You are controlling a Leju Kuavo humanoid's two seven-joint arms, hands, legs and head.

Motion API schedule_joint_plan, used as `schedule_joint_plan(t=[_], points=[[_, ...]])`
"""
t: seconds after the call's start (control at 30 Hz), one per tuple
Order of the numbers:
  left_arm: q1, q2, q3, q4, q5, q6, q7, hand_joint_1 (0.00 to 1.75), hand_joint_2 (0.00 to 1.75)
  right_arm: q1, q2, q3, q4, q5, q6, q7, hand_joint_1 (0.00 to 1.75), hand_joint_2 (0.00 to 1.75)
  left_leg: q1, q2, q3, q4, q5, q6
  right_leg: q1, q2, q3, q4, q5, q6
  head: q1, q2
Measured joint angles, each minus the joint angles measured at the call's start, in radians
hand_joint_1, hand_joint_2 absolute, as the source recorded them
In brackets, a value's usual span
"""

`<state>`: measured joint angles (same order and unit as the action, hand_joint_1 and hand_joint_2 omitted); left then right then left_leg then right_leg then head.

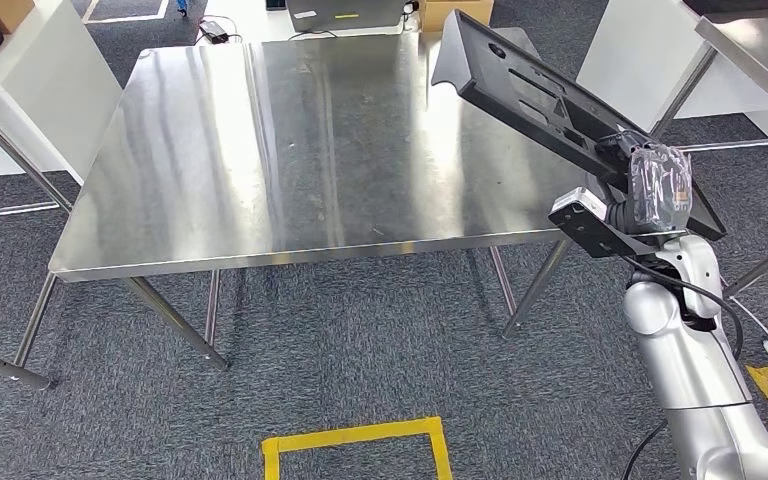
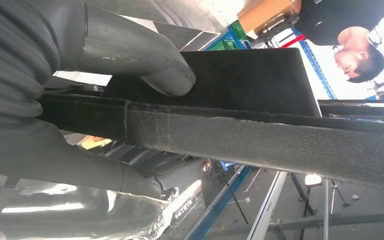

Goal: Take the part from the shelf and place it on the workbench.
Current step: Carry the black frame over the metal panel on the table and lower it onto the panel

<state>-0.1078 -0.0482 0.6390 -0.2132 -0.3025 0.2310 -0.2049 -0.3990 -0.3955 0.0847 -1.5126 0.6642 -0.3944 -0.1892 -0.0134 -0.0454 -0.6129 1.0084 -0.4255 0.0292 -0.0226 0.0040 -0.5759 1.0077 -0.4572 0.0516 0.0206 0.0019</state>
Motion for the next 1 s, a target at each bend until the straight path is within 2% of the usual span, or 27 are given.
schedule_joint_plan(t=[0.07, 0.1, 0.17, 0.23, 0.3, 0.37, 0.4, 0.43, 0.47, 0.5, 0.53, 0.57, 0.6, 0.67, 0.73, 0.77, 0.8, 0.87, 0.9, 0.93, 0.97, 1.0], points=[[0.000, 0.000, 0.000, 0.000, 0.000, 0.002, 0.003, 0.00, 1.75, 0.000, 0.000, 0.000, 0.000, 0.002, 0.002, 0.000, 1.75, 1.75, -0.001, 0.000, -0.001, 0.001, -0.001, 0.000, -0.002, 0.000, 0.000, -0.001, 0.000, 0.001, 0.000, 0.000], [0.000, 0.001, 0.000, 0.000, 0.000, 0.003, 0.004, 0.00, 1.75, -0.001, 0.001, -0.001, 0.000, 0.002, 0.004, 0.000, 1.75, 1.75, -0.001, 0.000, -0.001, 0.002, -0.003, 0.004, -0.006, 0.000, 0.001, -0.004, 0.000, 0.003, 0.000, 0.000], [0.000, 0.002, 0.000, 0.000, 0.001, 0.004, 0.005, 0.00, 1.75, 0.000, -0.001, -0.002, -0.004, 0.004, 0.006, 0.000, 1.75, 1.75, 0.001, 0.001, 0.006, -0.010, -0.005, 0.018, -0.010, 0.000, 0.005, -0.016, 0.002, 0.009, -0.001, 0.000], [0.001, 0.002, 0.000, 0.000, 0.001, 0.005, 0.006, 0.00, 1.75, 0.000, -0.005, -0.003, -0.011, 0.003, 0.008, 0.000, 1.75, 1.75, 0.009, 0.003, 0.033, -0.044, 0.005, 0.032, -0.008, -0.002, 0.001, -0.001, -0.005, 0.010, -0.002, 0.000], [0.001, 0.001, 0.000, 0.000, 0.001, 0.005, 0.006, 0.00, 1.75, 0.000, -0.010, -0.005, -0.013, -0.002, 0.010, 0.000, 1.75, 1.75, 0.015, 0.006, 0.055, -0.066, 0.010, 0.036, -0.007, -0.002, -0.047, 0.095, -0.041, 0.003, -0.002, 0.000], [0.000, 0.001, 0.000, 0.000, 0.001, 0.005, 0.007, 0.00, 1.75, 0.008, -0.016, -0.008, -0.013, -0.006, 0.012, 0.000, 1.75, 1.75, 0.019, 0.007, 0.062, -0.066, 0.005, 0.034, -0.010, -0.001, -0.123, 0.223, -0.082, 0.003, -0.001, 0.000], [0.001, 0.000, 0.000, 0.000, 0.001, 0.004, 0.007, 0.00, 1.75, 0.015, -0.019, -0.009, -0.014, -0.007, 0.012, 0.000, 1.75, 1.75, 0.022, 0.007, 0.065, -0.065, 0.000, 0.030, -0.013, -0.002, -0.146, 0.254, -0.086, 0.009, -0.001, 0.000], [0.001, -0.002, 0.000, 0.000, 0.001, 0.004, 0.007, 0.00, 1.75, 0.022, -0.021, -0.010, -0.014, -0.007, 0.012, 0.000, 1.75, 1.75, 0.026, 0.006, 0.069, -0.062, -0.007, 0.024, -0.018, -0.002, -0.149, 0.248, -0.073, 0.022, -0.001, 0.000], [0.001, -0.003, 0.000, 0.000, 0.001, 0.004, 0.007, 0.00, 1.75, 0.030, -0.023, -0.011, -0.016, -0.007, 0.012, 0.000, 1.75, 1.75, 0.032, 0.005, 0.073, -0.056, -0.016, 0.015, -0.024, -0.002, -0.131, 0.200, -0.045, 0.038, -0.001, 0.000], [0.002, -0.004, 0.000, 0.000, 0.001, 0.003, 0.007, 0.00, 1.75, 0.036, -0.024, -0.013, -0.019, -0.007, 0.012, 0.000, 1.75, 1.75, 0.036, 0.003, 0.076, -0.045, -0.028, 0.005, -0.033, -0.003, -0.099, 0.129, -0.011, 0.056, -0.001, 0.000], [0.001, -0.002, 0.000, 0.000, 0.000, 0.003, 0.007, 0.00, 1.75, 0.041, -0.025, -0.016, -0.022, -0.007, 0.011, 0.000, 1.75, 1.75, 0.039, 0.002, 0.074, -0.031, -0.044, -0.007, -0.037, -0.003, -0.068, 0.068, 0.012, 0.066, 0.001, 0.000], [0.001, -0.001, 0.000, -0.001, 0.000, 0.003, 0.007, 0.00, 1.75, 0.047, -0.025, -0.018, -0.026, -0.007, 0.011, 0.000, 1.75, 1.75, 0.039, 0.002, 0.071, -0.018, -0.059, -0.017, -0.039, -0.002, -0.045, 0.027, 0.024, 0.063, 0.001, 0.000], [0.000, 0.001, 0.000, -0.001, -0.001, 0.003, 0.006, 0.00, 1.75, 0.054, -0.025, -0.021, -0.030, -0.007, 0.011, 0.001, 1.75, 1.75, 0.038, 0.001, 0.069, -0.010, -0.072, -0.023, -0.039, -0.001, -0.034, 0.011, 0.024, 0.052, 0.001, 0.000], [-0.001, 0.000, 0.000, -0.001, -0.002, 0.003, 0.006, 0.00, 1.75, 0.067, -0.025, -0.026, -0.039, -0.007, 0.010, 0.001, 1.75, 1.75, 0.040, 0.001, 0.074, -0.009, -0.085, -0.028, -0.035, 0.002, -0.031, 0.019, 0.010, 0.017, -0.002, 0.000], [-0.003, 0.000, 0.000, -0.002, -0.004, 0.004, 0.007, 0.00, 1.75, 0.077, -0.026, -0.031, -0.048, -0.007, 0.010, 0.002, 1.75, 1.75, 0.043, 0.014, 0.071, 0.013, -0.097, -0.032, -0.033, 0.002, -0.022, 0.022, -0.002, -0.003, -0.003, 0.000], [-0.005, 0.000, 0.000, -0.002, -0.005, 0.004, 0.007, 0.00, 1.75, 0.079, -0.027, -0.033, -0.052, -0.007, 0.009, 0.002, 1.75, 1.75, 0.044, 0.024, 0.051, 0.052, -0.111, -0.034, -0.032, 0.002, -0.014, 0.022, -0.009, -0.012, -0.004, 0.000], [-0.007, 0.000, 0.000, -0.002, -0.006, 0.004, 0.007, 0.00, 1.75, 0.081, -0.028, -0.035, -0.055, -0.007, 0.009, 0.002, 1.75, 1.75, 0.044, 0.033, 0.015, 0.112, -0.130, -0.035, -0.029, 0.001, -0.006, 0.022, -0.016, -0.018, -0.004, 0.000], [-0.009, 0.000, 0.000, -0.002, -0.009, 0.004, 0.008, 0.00, 1.75, 0.083, -0.028, -0.036, -0.059, -0.007, 0.009, 0.002, 1.75, 1.75, 0.042, 0.041, -0.086, 0.253, -0.166, -0.033, -0.021, 0.000, 0.011, 0.022, -0.033, -0.026, -0.004, 0.000], [-0.009, -0.001, 0.000, -0.002, -0.009, 0.004, 0.010, 0.00, 1.75, 0.085, -0.028, -0.036, -0.060, -0.007, 0.009, 0.001, 1.75, 1.75, 0.040, 0.042, -0.128, 0.296, -0.162, -0.028, -0.015, 0.000, 0.022, 0.021, -0.043, -0.028, -0.005, 0.000], [-0.009, -0.001, 0.000, -0.002, -0.010, 0.004, 0.011, 0.00, 1.75, 0.087, -0.028, -0.037, -0.060, -0.007, 0.009, 0.001, 1.75, 1.75, 0.037, 0.042, -0.153, 0.302, -0.135, -0.019, -0.009, 0.000, 0.035, 0.021, -0.054, -0.030, -0.005, 0.000], [-0.009, -0.002, 0.000, -0.002, -0.010, 0.004, 0.012, 0.00, 1.75, 0.088, -0.028, -0.037, -0.062, -0.007, 0.009, 0.001, 1.75, 1.75, 0.030, 0.041, -0.158, 0.269, -0.088, -0.005, -0.002, -0.001, 0.051, 0.020, -0.066, -0.032, -0.005, 0.000], [-0.009, -0.001, 0.000, -0.002, -0.010, 0.004, 0.013, 0.00, 1.75, 0.088, -0.028, -0.038, -0.063, -0.007, 0.009, 0.001, 1.75, 1.75, 0.020, 0.041, -0.146, 0.206, -0.029, 0.015, 0.003, -0.001, 0.069, 0.018, -0.077, -0.034, -0.005, 0.000]])
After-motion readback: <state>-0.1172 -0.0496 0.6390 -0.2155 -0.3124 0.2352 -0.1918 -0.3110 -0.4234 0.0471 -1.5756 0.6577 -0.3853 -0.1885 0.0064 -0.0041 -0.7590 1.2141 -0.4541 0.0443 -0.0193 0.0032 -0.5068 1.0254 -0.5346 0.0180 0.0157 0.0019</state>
